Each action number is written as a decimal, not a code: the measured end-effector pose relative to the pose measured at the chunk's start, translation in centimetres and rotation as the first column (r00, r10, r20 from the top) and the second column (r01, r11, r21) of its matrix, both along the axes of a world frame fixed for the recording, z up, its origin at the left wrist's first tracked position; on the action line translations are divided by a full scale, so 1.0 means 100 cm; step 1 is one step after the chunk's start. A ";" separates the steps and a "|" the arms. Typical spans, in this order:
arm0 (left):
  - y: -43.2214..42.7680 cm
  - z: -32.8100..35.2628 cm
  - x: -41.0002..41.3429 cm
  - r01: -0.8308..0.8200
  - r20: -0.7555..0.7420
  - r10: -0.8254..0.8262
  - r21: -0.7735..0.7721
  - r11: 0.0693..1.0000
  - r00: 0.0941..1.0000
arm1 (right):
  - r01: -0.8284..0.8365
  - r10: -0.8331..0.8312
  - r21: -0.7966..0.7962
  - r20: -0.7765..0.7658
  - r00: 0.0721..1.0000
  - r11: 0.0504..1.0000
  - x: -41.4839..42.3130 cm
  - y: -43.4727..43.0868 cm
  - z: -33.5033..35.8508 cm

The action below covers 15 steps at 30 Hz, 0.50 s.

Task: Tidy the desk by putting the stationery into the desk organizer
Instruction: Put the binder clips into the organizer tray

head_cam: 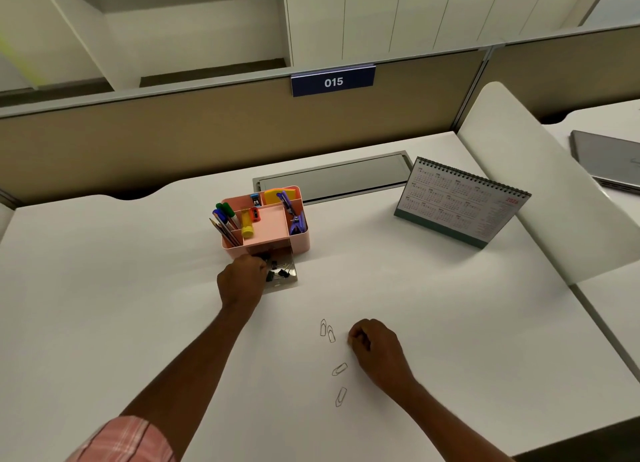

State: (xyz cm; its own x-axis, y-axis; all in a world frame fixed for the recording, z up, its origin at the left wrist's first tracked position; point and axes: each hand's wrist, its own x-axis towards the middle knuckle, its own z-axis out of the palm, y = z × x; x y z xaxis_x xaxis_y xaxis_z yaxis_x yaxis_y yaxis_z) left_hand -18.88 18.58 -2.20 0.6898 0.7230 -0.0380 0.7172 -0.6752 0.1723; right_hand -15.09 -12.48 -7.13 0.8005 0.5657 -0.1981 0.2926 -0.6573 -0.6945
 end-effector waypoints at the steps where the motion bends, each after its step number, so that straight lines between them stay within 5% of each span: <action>1: 0.001 -0.001 0.000 -0.009 0.009 0.009 -0.008 1.000 1.000 | 0.000 0.000 0.000 0.000 1.000 1.000 0.000 0.000 0.000; 10: -0.031 0.005 -0.014 -0.033 0.263 0.043 -0.045 0.998 0.964 | 0.002 -0.002 0.007 0.001 1.000 1.000 -0.001 0.000 0.002; 15: -0.073 -0.015 -0.052 0.081 0.264 -0.043 -0.133 0.988 0.964 | -0.004 0.003 0.007 0.011 1.000 1.000 -0.002 0.001 0.003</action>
